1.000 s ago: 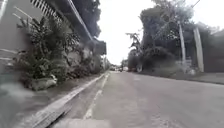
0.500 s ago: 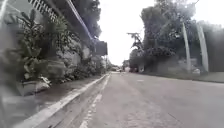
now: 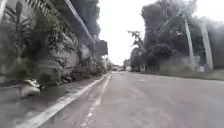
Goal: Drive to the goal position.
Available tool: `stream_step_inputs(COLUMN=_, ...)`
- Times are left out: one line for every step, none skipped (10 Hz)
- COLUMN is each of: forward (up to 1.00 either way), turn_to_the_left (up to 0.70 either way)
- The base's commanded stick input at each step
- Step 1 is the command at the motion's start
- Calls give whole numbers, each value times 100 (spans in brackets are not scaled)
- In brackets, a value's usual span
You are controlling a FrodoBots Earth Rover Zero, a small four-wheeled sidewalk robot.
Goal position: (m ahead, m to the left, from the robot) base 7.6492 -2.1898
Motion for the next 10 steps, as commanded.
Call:
stream_step_inputs(forward=70, turn_to_the_left=0)
stream_step_inputs(forward=70, turn_to_the_left=-6)
stream_step_inputs(forward=70, turn_to_the_left=-24)
stream_step_inputs(forward=70, turn_to_the_left=-31)
stream_step_inputs(forward=70, turn_to_the_left=-27)
stream_step_inputs(forward=70, turn_to_the_left=0)
stream_step_inputs(forward=70, turn_to_the_left=0)
stream_step_inputs(forward=70, turn_to_the_left=0)
stream_step_inputs(forward=70, turn_to_the_left=0)
stream_step_inputs(forward=70, turn_to_the_left=0)
